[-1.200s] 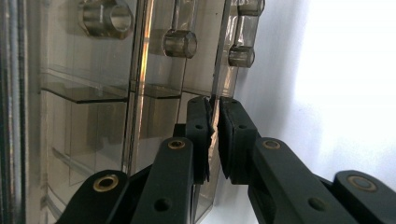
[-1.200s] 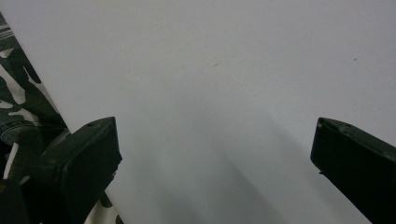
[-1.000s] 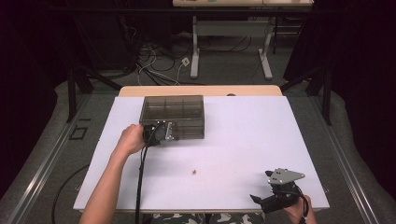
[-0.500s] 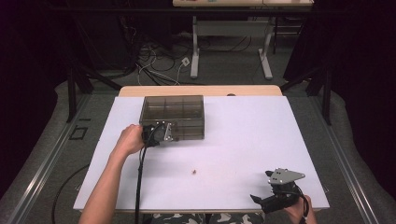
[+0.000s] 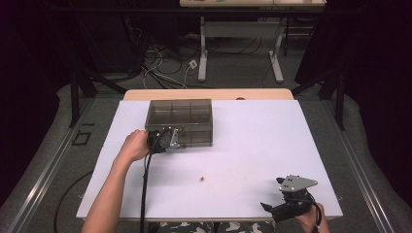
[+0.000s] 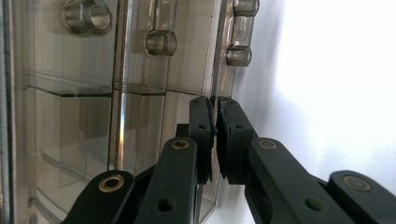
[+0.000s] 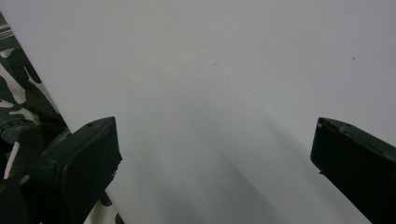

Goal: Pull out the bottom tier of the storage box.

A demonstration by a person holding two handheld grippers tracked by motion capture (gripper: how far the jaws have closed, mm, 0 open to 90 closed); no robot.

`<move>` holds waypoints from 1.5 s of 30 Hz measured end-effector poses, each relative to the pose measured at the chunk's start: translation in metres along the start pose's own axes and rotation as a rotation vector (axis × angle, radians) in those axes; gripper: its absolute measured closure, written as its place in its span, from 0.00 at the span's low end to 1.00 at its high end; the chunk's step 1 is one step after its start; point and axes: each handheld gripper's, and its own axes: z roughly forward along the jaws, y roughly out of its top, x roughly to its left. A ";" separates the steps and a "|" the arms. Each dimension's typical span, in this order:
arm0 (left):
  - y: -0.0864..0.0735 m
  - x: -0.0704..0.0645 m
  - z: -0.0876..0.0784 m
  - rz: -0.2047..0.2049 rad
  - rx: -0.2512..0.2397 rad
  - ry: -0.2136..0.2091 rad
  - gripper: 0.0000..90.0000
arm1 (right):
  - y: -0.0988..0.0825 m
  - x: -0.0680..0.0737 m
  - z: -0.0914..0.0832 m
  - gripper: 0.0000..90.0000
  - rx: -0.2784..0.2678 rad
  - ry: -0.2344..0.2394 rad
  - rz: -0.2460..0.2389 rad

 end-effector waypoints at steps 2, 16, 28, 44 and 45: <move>0.000 0.000 0.000 0.002 0.003 -0.001 0.94 | 0.000 0.000 0.000 0.01 0.000 0.000 -0.002; 0.000 -0.003 -0.002 -0.001 0.000 -0.008 0.94 | 0.000 0.000 0.000 0.01 0.000 -0.002 0.000; -0.001 -0.004 -0.004 0.000 -0.009 -0.031 0.95 | 0.000 0.000 0.000 0.01 0.001 -0.002 -0.002; -0.002 -0.006 -0.007 0.006 -0.015 -0.074 0.95 | 0.000 0.000 -0.001 0.01 0.015 0.001 -0.007; -0.002 -0.006 -0.007 0.004 -0.017 -0.077 0.96 | 0.000 0.000 0.000 0.01 0.009 -0.001 -0.003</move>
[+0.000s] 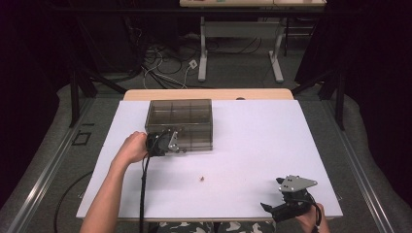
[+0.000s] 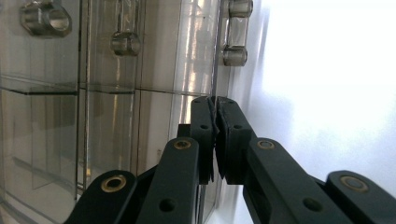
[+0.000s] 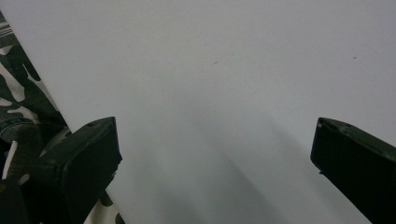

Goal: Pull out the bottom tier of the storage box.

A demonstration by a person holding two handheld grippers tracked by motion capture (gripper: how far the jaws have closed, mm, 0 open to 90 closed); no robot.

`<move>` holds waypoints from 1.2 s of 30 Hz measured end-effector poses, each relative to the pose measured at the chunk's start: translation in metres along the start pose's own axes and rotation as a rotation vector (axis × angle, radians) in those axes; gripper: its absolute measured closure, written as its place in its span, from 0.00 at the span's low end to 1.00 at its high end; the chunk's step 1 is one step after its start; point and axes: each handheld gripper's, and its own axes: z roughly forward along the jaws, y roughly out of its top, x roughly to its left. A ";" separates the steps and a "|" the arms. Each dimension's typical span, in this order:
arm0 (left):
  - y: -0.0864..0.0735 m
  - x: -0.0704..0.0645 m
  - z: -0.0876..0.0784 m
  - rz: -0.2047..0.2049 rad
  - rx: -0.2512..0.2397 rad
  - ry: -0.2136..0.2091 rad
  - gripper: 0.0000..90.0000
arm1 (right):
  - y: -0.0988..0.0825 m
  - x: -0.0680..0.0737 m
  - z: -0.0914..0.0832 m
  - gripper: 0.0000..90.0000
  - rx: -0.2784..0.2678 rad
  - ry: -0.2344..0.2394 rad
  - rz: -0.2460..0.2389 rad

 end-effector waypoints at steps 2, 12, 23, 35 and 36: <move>0.000 0.000 0.000 -0.001 -0.003 -0.006 0.96 | 0.000 0.000 0.000 0.01 0.000 0.000 0.001; -0.001 0.000 -0.002 0.010 0.004 -0.027 0.96 | 0.000 -0.001 -0.001 0.01 -0.002 0.003 -0.001; -0.002 -0.002 -0.004 0.019 0.006 -0.053 0.96 | 0.000 0.000 0.000 0.01 -0.001 0.000 -0.002; -0.002 -0.003 -0.005 0.025 0.006 -0.077 0.97 | 0.000 0.000 0.000 0.01 0.005 0.008 -0.003; -0.002 -0.004 -0.005 0.022 0.005 -0.079 0.97 | 0.000 0.000 0.000 0.01 0.004 0.004 0.002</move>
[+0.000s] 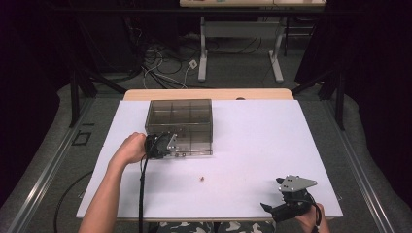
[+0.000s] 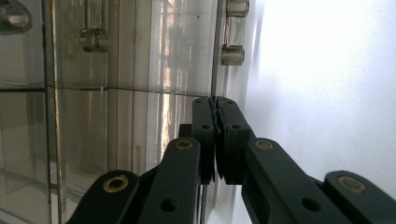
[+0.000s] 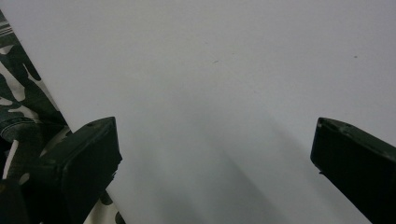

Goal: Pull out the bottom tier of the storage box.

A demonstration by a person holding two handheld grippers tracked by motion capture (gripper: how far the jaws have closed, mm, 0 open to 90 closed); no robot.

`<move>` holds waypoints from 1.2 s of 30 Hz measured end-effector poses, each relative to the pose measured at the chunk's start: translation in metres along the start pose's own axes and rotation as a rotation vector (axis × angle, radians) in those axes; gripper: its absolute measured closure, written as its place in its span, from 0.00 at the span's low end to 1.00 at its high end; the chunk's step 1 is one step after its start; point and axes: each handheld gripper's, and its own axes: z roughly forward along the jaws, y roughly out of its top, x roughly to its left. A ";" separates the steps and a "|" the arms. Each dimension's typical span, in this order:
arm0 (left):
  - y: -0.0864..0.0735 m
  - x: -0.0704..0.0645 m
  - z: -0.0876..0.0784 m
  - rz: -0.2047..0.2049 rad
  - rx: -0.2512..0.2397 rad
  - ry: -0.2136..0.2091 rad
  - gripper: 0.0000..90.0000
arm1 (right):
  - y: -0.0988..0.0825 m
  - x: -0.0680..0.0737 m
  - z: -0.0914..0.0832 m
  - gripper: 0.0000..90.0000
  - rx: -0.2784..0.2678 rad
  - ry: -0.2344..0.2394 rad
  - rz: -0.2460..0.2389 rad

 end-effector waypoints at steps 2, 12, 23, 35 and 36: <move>0.000 0.000 0.000 -0.001 0.002 -0.005 0.97 | 0.000 0.000 0.000 0.01 -0.001 -0.003 -0.002; 0.000 -0.002 -0.001 -0.001 -0.002 -0.016 0.97 | 0.000 -0.001 0.000 0.01 -0.001 -0.004 -0.004; 0.001 -0.004 -0.003 0.007 0.009 -0.036 0.97 | 0.000 -0.001 0.000 0.01 0.000 -0.003 -0.002; 0.001 -0.005 -0.005 -0.006 0.007 -0.063 0.97 | 0.000 -0.001 0.000 0.01 0.001 -0.003 -0.002; 0.001 -0.005 -0.005 -0.009 0.006 -0.067 0.97 | 0.000 -0.001 0.000 0.01 0.001 -0.002 -0.002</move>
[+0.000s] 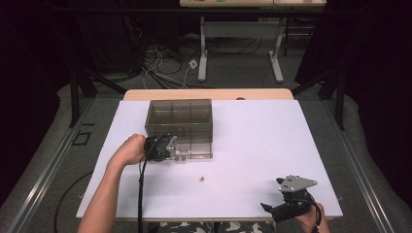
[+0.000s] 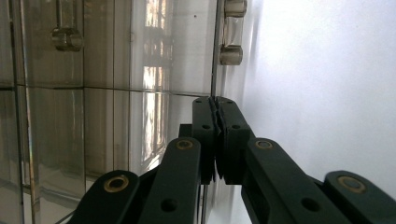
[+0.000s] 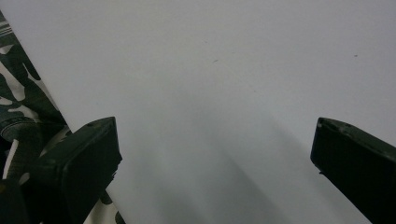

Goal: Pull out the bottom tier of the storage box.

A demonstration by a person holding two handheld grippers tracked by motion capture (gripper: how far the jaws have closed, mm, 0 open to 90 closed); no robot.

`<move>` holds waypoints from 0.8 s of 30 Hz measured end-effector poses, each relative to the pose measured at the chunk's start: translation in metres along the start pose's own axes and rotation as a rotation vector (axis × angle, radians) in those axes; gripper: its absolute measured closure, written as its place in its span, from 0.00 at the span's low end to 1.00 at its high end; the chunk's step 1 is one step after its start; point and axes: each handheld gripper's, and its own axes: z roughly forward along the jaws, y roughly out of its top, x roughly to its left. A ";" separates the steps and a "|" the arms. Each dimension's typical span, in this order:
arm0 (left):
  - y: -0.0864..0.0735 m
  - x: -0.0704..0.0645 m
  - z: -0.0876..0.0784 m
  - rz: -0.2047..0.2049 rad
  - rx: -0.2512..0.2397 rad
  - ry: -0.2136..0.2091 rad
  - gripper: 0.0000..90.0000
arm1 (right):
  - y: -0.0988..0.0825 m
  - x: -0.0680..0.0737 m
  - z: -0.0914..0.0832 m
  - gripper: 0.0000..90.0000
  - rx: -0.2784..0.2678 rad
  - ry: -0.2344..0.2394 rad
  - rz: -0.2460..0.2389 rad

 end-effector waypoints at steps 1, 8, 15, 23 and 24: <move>0.000 0.000 0.000 0.000 0.000 0.000 0.97 | 0.000 0.000 0.000 0.01 0.000 0.000 0.000; 0.000 0.000 0.000 -0.016 0.004 -0.005 0.96 | 0.000 0.000 0.000 0.01 0.000 0.002 0.002; 0.000 -0.001 0.000 -0.017 0.001 -0.003 0.96 | 0.000 0.000 0.000 0.01 0.001 0.001 0.007; -0.002 0.000 0.000 -0.037 -0.023 -0.012 0.90 | 0.000 0.000 0.000 0.01 0.001 0.002 0.004; -0.002 0.000 -0.001 -0.046 -0.032 -0.012 0.86 | 0.000 0.000 0.000 0.01 0.000 0.003 0.002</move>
